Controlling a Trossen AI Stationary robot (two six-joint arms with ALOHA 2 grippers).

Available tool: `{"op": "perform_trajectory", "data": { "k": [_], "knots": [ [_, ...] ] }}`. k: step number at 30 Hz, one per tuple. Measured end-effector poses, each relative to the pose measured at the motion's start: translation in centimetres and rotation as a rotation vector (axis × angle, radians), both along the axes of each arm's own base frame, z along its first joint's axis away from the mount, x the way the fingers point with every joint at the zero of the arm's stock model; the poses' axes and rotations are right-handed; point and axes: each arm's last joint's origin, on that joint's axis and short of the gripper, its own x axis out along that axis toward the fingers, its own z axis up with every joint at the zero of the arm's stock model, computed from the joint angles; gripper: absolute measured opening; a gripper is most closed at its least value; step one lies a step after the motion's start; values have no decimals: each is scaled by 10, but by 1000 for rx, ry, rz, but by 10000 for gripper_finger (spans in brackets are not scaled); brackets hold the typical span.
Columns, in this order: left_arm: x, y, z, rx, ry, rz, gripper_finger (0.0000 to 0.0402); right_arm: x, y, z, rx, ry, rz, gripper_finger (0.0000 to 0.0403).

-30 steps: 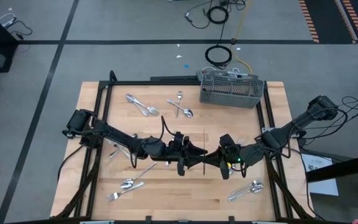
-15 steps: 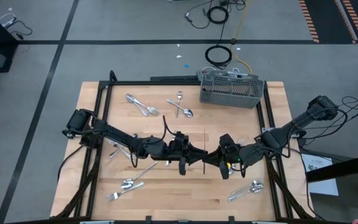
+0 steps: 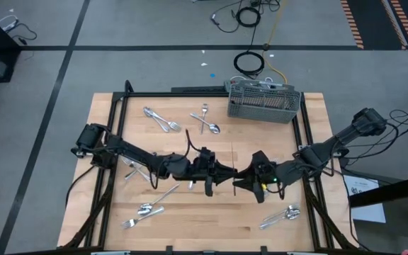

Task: Sort silverware
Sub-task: Put the silver knife into the silverware basket

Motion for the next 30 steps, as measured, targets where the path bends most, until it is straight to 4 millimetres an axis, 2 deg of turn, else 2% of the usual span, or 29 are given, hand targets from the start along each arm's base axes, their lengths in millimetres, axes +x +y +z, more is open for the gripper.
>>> {"op": "perform_trajectory", "data": {
  "k": [11, 17, 22, 25, 30],
  "knots": [
    [5, 24, -2, -1, 13, 119, 46, -47, -15, 25, -57, -18, 89, 164],
    [8, 49, -1, -6, 12, 213, 46, -66, -20, 21, -117, 70, 116, 161],
    [10, 74, 1, 39, 9, 301, 46, -70, -20, 13, -169, 150, 132, 162],
    [7, 92, 11, 105, -8, 357, 46, -70, -21, 11, -189, 167, 115, 161],
    [-1, 136, 26, 255, -18, 455, 46, -67, -24, 10, -228, 145, -41, 161]
  ]
}}
